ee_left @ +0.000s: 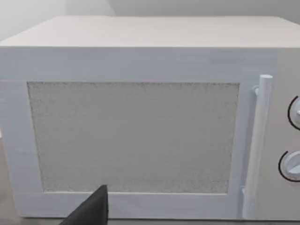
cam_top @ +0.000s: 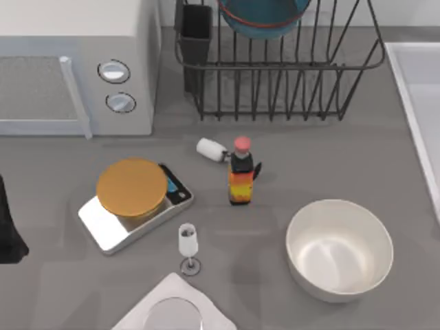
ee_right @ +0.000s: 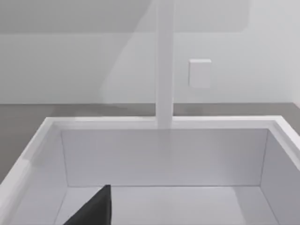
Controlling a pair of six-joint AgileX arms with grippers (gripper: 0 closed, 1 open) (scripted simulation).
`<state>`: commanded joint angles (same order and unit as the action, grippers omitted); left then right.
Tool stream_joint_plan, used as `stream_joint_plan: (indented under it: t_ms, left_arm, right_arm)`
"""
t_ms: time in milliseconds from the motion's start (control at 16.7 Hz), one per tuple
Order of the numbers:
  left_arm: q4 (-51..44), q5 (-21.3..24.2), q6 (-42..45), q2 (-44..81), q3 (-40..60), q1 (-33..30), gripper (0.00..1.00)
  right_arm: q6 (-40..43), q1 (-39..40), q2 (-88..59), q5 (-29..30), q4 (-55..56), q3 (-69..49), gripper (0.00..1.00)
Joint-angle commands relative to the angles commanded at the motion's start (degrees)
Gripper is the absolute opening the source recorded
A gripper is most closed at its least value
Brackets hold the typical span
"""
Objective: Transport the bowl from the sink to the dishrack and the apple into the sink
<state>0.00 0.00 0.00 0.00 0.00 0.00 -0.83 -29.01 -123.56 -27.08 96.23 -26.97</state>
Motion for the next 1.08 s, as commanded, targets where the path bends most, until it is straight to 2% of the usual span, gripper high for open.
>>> stream_joint_plan:
  t_ms: [180, 540, 840, 1080]
  left_arm:
    - [0.00, 0.00, 0.00, 0.00, 0.00, 0.00, 1.00]
    - [0.00, 0.00, 0.00, 0.00, 0.00, 0.00, 1.00]
    - [0.00, 0.00, 0.00, 0.00, 0.00, 0.00, 1.00]
    - [0.00, 0.00, 0.00, 0.00, 0.00, 0.00, 1.00]
  right_arm:
    - [0.07, 2.38, 8.58, 2.43, -7.83, 2.31, 1.00]
    - [0.31, 9.17, 34.67, 8.57, -28.97, 8.48, 1.00]
    - [0.36, 14.49, 64.91, 13.29, -48.27, 13.10, 1.00]
    - [0.46, 18.68, 91.86, 17.26, -68.09, 16.97, 1.00]
